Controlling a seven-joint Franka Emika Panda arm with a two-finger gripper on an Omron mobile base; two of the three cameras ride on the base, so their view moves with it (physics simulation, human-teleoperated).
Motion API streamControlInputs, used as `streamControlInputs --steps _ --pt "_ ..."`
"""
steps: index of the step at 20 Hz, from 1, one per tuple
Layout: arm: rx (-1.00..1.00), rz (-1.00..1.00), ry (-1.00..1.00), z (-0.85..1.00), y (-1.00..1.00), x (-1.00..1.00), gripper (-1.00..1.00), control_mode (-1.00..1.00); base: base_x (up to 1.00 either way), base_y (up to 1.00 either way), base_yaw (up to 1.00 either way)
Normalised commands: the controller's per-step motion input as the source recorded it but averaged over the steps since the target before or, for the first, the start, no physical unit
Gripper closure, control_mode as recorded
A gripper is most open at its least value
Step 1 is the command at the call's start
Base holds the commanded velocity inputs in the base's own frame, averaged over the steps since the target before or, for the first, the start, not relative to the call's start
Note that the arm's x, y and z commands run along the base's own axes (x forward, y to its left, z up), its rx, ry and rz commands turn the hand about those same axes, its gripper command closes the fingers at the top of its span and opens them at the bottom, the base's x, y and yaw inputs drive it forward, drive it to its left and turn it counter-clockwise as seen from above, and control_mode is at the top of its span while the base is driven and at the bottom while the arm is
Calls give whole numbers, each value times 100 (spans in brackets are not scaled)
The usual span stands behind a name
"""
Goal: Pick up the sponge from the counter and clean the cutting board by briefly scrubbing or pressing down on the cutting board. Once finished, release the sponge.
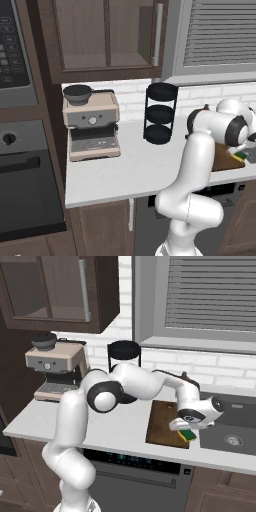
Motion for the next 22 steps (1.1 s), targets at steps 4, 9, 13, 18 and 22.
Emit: streamControlInputs --steps 4,9,13,18,22 --pt "1 0 0 -16 1 -62 100 -100 0 0 0" --pt "0 0 0 -14 26 -35 100 -100 0 0 0" --pt "0 0 0 0 49 -30 100 -100 0 0 0" --pt "0 1 0 0 72 -36 100 -100 0 0 0" --pt "0 5 0 0 87 -22 100 -100 0 0 0"
